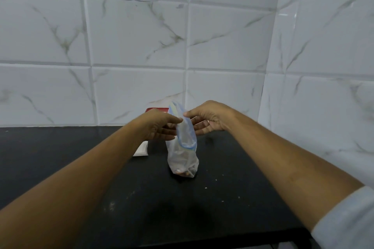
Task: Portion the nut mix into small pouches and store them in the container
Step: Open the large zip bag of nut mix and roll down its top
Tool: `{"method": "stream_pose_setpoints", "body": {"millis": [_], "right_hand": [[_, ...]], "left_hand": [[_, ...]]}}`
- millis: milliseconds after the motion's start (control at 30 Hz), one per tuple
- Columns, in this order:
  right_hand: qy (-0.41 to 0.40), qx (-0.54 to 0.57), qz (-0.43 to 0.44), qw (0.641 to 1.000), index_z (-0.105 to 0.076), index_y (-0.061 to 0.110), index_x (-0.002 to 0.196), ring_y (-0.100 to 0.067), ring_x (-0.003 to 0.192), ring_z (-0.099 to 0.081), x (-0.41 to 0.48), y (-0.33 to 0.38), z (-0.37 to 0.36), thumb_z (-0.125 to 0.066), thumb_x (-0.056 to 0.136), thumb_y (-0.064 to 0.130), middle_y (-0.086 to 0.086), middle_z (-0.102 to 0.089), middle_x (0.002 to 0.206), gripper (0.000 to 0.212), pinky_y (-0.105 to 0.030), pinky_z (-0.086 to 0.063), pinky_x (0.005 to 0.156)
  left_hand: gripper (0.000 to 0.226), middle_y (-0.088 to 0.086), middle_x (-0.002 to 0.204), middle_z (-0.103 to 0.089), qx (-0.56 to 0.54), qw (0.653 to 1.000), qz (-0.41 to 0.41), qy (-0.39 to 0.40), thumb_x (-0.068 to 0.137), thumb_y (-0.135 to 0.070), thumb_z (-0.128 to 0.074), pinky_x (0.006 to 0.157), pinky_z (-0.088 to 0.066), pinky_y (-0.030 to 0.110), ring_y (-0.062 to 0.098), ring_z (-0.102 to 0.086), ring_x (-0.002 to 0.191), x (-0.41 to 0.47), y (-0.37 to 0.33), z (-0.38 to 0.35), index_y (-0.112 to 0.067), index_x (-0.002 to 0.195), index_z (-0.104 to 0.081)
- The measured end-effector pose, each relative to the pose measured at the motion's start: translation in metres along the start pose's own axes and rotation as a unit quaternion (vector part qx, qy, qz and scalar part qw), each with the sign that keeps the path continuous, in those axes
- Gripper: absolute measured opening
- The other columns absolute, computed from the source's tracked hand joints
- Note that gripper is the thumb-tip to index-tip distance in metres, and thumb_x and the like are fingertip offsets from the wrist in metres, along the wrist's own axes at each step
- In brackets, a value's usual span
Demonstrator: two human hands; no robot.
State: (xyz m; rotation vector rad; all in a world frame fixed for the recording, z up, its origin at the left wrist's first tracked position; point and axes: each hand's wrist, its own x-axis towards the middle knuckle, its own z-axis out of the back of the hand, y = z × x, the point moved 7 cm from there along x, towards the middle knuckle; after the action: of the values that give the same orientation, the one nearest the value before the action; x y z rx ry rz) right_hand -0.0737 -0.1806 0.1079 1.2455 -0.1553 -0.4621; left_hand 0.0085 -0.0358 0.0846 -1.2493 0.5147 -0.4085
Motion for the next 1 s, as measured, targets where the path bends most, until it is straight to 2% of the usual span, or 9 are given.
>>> {"method": "stream_pose_setpoints", "body": {"millis": [100,200,333,533,667,767,867,933,1000], "right_hand": [[-0.004,-0.06,-0.022,0.998,-0.069,-0.001,0.104,-0.027,0.087,-0.073,0.001,-0.004,0.0,-0.076,0.091,0.008,-0.016,-0.073,0.098,0.017,-0.038,-0.064,0.078],[0.003,-0.08,-0.035,0.996,-0.068,0.001,0.105,-0.022,0.075,-0.072,0.0,-0.005,0.001,-0.076,0.093,0.016,-0.013,-0.073,0.089,0.021,-0.032,-0.063,0.068],[0.018,-0.08,-0.036,0.996,-0.069,-0.003,0.107,-0.02,0.066,-0.071,-0.001,-0.003,0.001,-0.077,0.092,0.012,-0.013,-0.073,0.082,0.022,-0.031,-0.062,0.06],[-0.01,0.141,-0.03,0.989,-0.063,-0.005,0.092,-0.022,0.053,-0.072,0.008,-0.007,0.009,-0.061,0.093,-0.013,-0.015,-0.073,0.068,0.008,-0.034,-0.062,0.05],[-0.044,0.325,-0.025,0.944,-0.057,-0.005,0.085,-0.029,0.05,-0.072,0.009,-0.02,0.016,-0.05,0.096,-0.019,-0.02,-0.07,0.074,0.019,-0.038,-0.062,0.055],[-0.078,0.417,-0.032,0.905,-0.06,-0.009,0.107,-0.034,0.075,-0.073,0.011,-0.031,0.021,-0.046,0.099,-0.018,-0.022,-0.07,0.088,0.018,-0.037,-0.062,0.06],[-0.112,0.471,-0.042,0.874,-0.054,-0.006,0.136,-0.035,0.113,-0.07,0.016,-0.04,0.027,-0.04,0.103,-0.014,-0.024,-0.069,0.116,0.036,-0.039,-0.058,0.08],[-0.102,0.501,-0.048,0.858,-0.054,-0.008,0.134,-0.033,0.112,-0.07,0.014,-0.041,0.025,-0.037,0.105,-0.012,-0.026,-0.069,0.105,0.034,-0.044,-0.054,0.09],[-0.088,0.532,-0.05,0.841,-0.056,-0.015,0.113,-0.03,0.102,-0.07,0.014,-0.041,0.023,-0.034,0.106,-0.01,-0.025,-0.064,0.09,0.024,-0.044,-0.055,0.092]], "left_hand": [[0.013,0.017,0.095,-0.071,-0.004,1.0,0.014,-0.003,0.093,-0.009,-0.072,0.057,-0.059,0.029,0.024,-0.071,0.077,0.001,0.003,-0.003,0.0,0.1,-0.066],[0.009,0.016,0.094,-0.069,-0.071,0.997,0.012,-0.012,0.096,-0.004,-0.066,0.061,-0.06,0.029,0.023,-0.069,0.078,0.003,0.005,-0.003,0.002,0.103,-0.065],[0.006,0.017,0.088,-0.068,-0.187,0.982,0.023,-0.009,0.099,0.002,-0.059,0.05,-0.061,0.028,0.024,-0.069,0.077,0.004,0.012,-0.003,0.004,0.103,-0.062],[0.016,0.023,0.092,-0.064,-0.397,0.916,0.059,0.007,0.101,0.011,-0.044,0.063,-0.061,0.037,0.029,-0.066,0.079,-0.001,0.017,-0.005,0.008,0.091,-0.055],[0.017,0.024,0.103,-0.065,-0.504,0.861,0.065,0.003,0.1,0.013,-0.042,0.065,-0.064,0.035,0.033,-0.067,0.081,0.003,0.023,0.0,0.012,0.112,-0.055],[0.023,0.024,0.114,-0.064,-0.56,0.826,0.062,-0.014,0.102,0.012,-0.041,0.081,-0.061,0.035,0.035,-0.069,0.102,0.007,0.03,0.006,0.012,0.12,-0.054],[0.018,0.025,0.109,-0.063,-0.601,0.797,0.068,-0.011,0.104,0.008,-0.038,0.094,-0.056,0.038,0.034,-0.066,0.114,0.005,0.034,0.006,0.013,0.106,-0.056],[0.022,0.022,0.106,-0.063,-0.617,0.784,0.073,-0.013,0.106,0.004,-0.035,0.089,-0.056,0.036,0.031,-0.067,0.103,0.007,0.036,0.006,0.01,0.106,-0.057],[0.028,0.02,0.107,-0.066,-0.629,0.774,0.074,-0.006,0.106,0.001,-0.032,0.087,-0.056,0.032,0.028,-0.068,0.094,0.008,0.039,0.005,0.007,0.117,-0.057]]}}
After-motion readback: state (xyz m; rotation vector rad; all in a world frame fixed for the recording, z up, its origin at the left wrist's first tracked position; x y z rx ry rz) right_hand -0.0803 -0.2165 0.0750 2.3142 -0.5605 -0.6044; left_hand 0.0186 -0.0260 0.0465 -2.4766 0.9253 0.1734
